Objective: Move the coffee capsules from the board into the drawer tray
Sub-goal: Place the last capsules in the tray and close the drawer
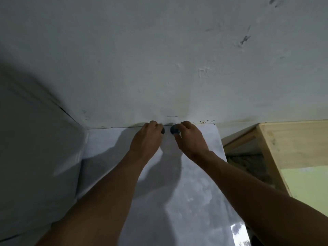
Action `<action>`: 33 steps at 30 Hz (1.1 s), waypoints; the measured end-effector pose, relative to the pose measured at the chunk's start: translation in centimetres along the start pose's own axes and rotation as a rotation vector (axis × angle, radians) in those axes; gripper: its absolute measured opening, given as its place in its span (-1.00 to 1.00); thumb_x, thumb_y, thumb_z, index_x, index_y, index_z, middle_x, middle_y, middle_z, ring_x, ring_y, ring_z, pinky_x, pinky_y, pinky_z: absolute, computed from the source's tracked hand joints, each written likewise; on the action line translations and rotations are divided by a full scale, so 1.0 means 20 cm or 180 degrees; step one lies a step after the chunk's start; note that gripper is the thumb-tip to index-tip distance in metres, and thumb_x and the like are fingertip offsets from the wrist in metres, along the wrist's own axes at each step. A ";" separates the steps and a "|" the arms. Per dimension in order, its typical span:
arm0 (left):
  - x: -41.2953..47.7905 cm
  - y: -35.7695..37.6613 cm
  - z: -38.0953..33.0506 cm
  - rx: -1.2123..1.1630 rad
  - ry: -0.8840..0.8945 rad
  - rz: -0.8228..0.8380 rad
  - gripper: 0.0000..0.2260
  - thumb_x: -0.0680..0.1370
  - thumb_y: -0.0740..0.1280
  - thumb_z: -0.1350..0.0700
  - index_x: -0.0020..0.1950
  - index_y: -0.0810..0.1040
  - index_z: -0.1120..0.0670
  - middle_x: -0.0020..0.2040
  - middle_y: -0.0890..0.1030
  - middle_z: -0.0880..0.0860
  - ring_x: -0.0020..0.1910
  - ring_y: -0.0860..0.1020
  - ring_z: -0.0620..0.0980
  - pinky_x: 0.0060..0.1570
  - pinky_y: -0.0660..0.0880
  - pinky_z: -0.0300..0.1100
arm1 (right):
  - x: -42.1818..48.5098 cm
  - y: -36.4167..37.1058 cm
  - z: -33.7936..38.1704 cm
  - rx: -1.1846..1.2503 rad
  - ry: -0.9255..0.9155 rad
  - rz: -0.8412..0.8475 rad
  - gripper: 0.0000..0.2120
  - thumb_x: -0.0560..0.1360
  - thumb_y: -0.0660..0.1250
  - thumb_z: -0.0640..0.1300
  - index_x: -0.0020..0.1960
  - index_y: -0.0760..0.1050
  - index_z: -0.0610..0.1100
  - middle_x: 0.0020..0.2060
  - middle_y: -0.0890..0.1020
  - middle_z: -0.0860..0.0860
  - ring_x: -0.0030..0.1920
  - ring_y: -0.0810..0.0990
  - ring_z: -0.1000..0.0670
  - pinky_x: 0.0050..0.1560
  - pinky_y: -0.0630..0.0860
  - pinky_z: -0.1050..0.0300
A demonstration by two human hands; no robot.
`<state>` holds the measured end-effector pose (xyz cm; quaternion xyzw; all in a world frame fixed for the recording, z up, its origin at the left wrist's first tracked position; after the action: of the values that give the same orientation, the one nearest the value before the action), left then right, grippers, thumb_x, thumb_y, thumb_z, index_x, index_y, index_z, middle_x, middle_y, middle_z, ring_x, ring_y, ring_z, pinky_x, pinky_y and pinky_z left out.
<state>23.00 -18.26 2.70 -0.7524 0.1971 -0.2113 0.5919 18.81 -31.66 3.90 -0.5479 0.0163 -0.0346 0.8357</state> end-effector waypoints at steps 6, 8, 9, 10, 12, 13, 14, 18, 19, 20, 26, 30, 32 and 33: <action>0.06 0.13 0.04 0.0054 -0.0052 0.0082 -0.73 0.32 0.52 0.26 -0.02 0.59 0.18 -0.15 0.59 0.14 -0.24 0.59 0.10 -0.35 0.58 -0.13 | 0.09 0.11 -0.04 0.0001 0.0078 0.0051 -0.76 0.54 0.26 -0.22 0.19 0.51 -0.20 0.09 0.56 -0.19 0.00 0.56 -0.19 0.01 0.55 0.02; 0.07 0.16 0.04 0.0046 -0.0039 0.0054 -0.69 0.27 0.55 0.28 -0.02 0.60 0.19 -0.17 0.59 0.14 -0.25 0.60 0.11 -0.38 0.58 -0.13 | 0.10 0.13 -0.06 0.0047 0.0102 0.0058 -0.79 0.54 0.24 -0.22 0.15 0.52 -0.21 0.07 0.56 -0.19 -0.01 0.55 -0.20 -0.02 0.54 0.01; 0.07 0.17 0.04 0.0049 -0.0033 0.0047 -0.67 0.26 0.56 0.28 -0.01 0.60 0.19 -0.16 0.59 0.15 -0.25 0.60 0.10 -0.37 0.58 -0.13 | 0.11 0.14 -0.07 0.0060 0.0107 0.0056 -0.81 0.54 0.24 -0.22 0.13 0.52 -0.21 0.05 0.57 -0.19 -0.02 0.55 -0.20 -0.03 0.53 0.02; 0.07 0.17 0.04 0.0053 -0.0032 0.0048 -0.65 0.25 0.56 0.28 -0.01 0.60 0.19 -0.16 0.59 0.15 -0.25 0.60 0.10 -0.37 0.58 -0.14 | 0.11 0.14 -0.08 0.0058 0.0107 0.0050 -0.82 0.54 0.24 -0.23 0.11 0.52 -0.22 0.03 0.57 -0.19 -0.03 0.55 -0.20 -0.04 0.52 0.04; 0.07 0.18 0.04 0.0030 -0.0026 -0.0004 -0.65 0.25 0.57 0.28 -0.02 0.59 0.18 -0.16 0.59 0.14 -0.26 0.60 0.09 -0.37 0.57 -0.15 | 0.11 0.16 -0.08 0.0054 0.0109 0.0026 -0.83 0.54 0.25 -0.24 0.10 0.53 -0.22 0.01 0.58 -0.19 -0.05 0.55 -0.20 -0.07 0.48 0.09; 0.07 0.19 0.05 -0.0007 -0.0019 -0.0040 -0.67 0.25 0.57 0.30 -0.04 0.58 0.17 -0.17 0.58 0.14 -0.27 0.60 0.09 -0.37 0.57 -0.15 | 0.12 0.16 -0.09 0.0077 0.0127 0.0015 -0.83 0.54 0.24 -0.25 0.09 0.53 -0.22 0.00 0.58 -0.19 -0.06 0.54 -0.20 -0.08 0.47 0.10; 0.08 0.19 0.05 -0.0044 -0.0006 -0.0072 -0.68 0.25 0.56 0.31 -0.05 0.57 0.17 -0.17 0.58 0.14 -0.27 0.59 0.09 -0.36 0.57 -0.15 | 0.12 0.16 -0.09 0.0103 0.0146 0.0009 -0.84 0.54 0.23 -0.25 0.08 0.52 -0.22 -0.01 0.57 -0.19 -0.07 0.53 -0.20 -0.09 0.46 0.10; 0.07 0.19 0.04 -0.0129 0.0013 -0.0135 -0.70 0.31 0.53 0.30 -0.02 0.56 0.18 -0.14 0.57 0.15 -0.23 0.58 0.11 -0.32 0.58 -0.12 | 0.10 0.15 -0.09 0.0133 0.0163 -0.0032 -0.83 0.55 0.20 -0.24 0.09 0.50 -0.20 -0.02 0.57 -0.17 -0.09 0.53 -0.18 -0.10 0.53 0.05; 0.06 0.17 0.03 -0.0133 0.0017 -0.0149 -0.71 0.32 0.52 0.29 -0.01 0.56 0.18 -0.14 0.57 0.15 -0.23 0.58 0.11 -0.33 0.57 -0.13 | 0.09 0.14 -0.08 0.0140 0.0165 -0.0048 -0.83 0.55 0.20 -0.24 0.10 0.50 -0.19 -0.03 0.56 -0.17 -0.10 0.53 -0.18 -0.10 0.54 0.02; 0.05 0.15 0.02 -0.0124 0.0022 -0.0173 -0.70 0.32 0.52 0.29 0.00 0.55 0.17 -0.14 0.57 0.14 -0.23 0.58 0.11 -0.33 0.56 -0.13 | 0.08 0.13 -0.07 0.0141 0.0161 -0.0059 -0.83 0.54 0.20 -0.24 0.10 0.50 -0.19 -0.03 0.56 -0.18 -0.11 0.54 -0.19 -0.11 0.55 -0.01; -0.08 -0.05 -0.08 -0.0049 0.0053 -0.0462 -0.69 0.30 0.54 0.24 0.00 0.59 0.17 -0.16 0.57 0.13 -0.29 0.59 0.06 -0.38 0.56 -0.18 | -0.06 -0.05 0.01 0.0173 0.0112 -0.0186 -0.79 0.52 0.23 -0.25 0.14 0.48 -0.21 -0.01 0.54 -0.19 -0.11 0.54 -0.23 -0.14 0.52 0.02; -0.22 -0.23 -0.17 0.0035 0.0051 -0.0663 -0.77 0.31 0.51 0.26 -0.08 0.59 0.15 -0.18 0.53 0.11 -0.32 0.54 0.03 -0.44 0.54 -0.20 | -0.22 -0.18 0.09 0.0151 0.0009 -0.0315 -0.71 0.53 0.23 -0.25 0.24 0.48 -0.23 0.08 0.54 -0.18 -0.02 0.55 -0.22 -0.05 0.48 0.05; -0.33 -0.33 -0.21 -0.0036 0.0027 -0.0765 -0.84 0.35 0.46 0.27 -0.12 0.56 0.15 -0.17 0.51 0.11 -0.34 0.52 0.04 -0.46 0.52 -0.18 | -0.33 -0.25 0.14 0.0162 -0.0089 -0.0406 -0.74 0.51 0.24 -0.25 0.18 0.51 -0.23 0.05 0.53 -0.16 -0.05 0.56 -0.20 -0.06 0.50 0.04; -0.39 -0.37 -0.23 -0.0068 0.0005 -0.0815 -0.86 0.37 0.44 0.27 -0.12 0.55 0.15 -0.16 0.51 0.11 -0.33 0.51 0.05 -0.44 0.52 -0.17 | -0.39 -0.28 0.18 0.0170 -0.0139 -0.0454 -0.77 0.51 0.26 -0.24 0.15 0.52 -0.23 0.03 0.53 -0.15 -0.07 0.56 -0.20 -0.07 0.51 0.03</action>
<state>14.33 -16.06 10.27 -0.7775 0.1022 -0.2836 0.5519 10.98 -30.04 10.36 -0.5258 -0.0419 -0.0825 0.8455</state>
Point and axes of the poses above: each hand's wrist, its own x-axis towards the middle knuckle, its own y-axis out of the palm, z = x × y, the point moved 4 cm from there along x, towards the middle knuckle
